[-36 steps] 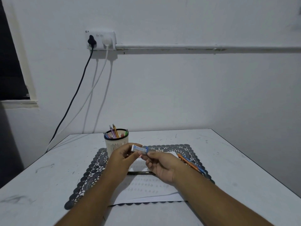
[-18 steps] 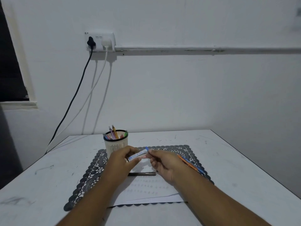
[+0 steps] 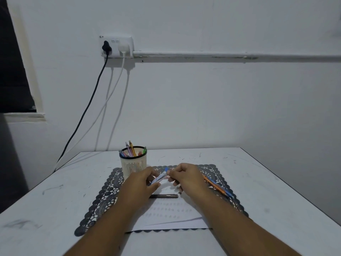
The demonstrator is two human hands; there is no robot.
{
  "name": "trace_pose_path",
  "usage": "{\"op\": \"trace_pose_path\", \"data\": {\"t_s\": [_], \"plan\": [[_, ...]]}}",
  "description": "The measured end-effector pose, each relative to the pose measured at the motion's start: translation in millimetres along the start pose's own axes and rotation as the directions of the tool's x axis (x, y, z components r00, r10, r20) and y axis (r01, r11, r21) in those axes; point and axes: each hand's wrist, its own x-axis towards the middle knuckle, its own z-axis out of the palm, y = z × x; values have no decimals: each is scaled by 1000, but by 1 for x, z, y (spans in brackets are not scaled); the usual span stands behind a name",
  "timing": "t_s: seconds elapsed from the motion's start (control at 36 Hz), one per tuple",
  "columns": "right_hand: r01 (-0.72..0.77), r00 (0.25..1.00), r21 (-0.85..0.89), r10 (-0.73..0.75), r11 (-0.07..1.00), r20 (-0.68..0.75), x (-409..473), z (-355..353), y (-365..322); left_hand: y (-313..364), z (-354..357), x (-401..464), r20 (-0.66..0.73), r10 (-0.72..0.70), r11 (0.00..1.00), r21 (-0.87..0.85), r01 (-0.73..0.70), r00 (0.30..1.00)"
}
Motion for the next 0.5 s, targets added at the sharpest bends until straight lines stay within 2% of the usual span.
{"op": "trace_pose_path", "data": {"t_s": [0.25,0.5], "plan": [[89,996,-43,-89,995,6,3,-3,0,-2,1,0,-1,-28,999,-32,28,1000],[97,995,-31,-97,995,2,5,-6,-1,-1,1,1,-4,-36,997,-64,36,999]]}}
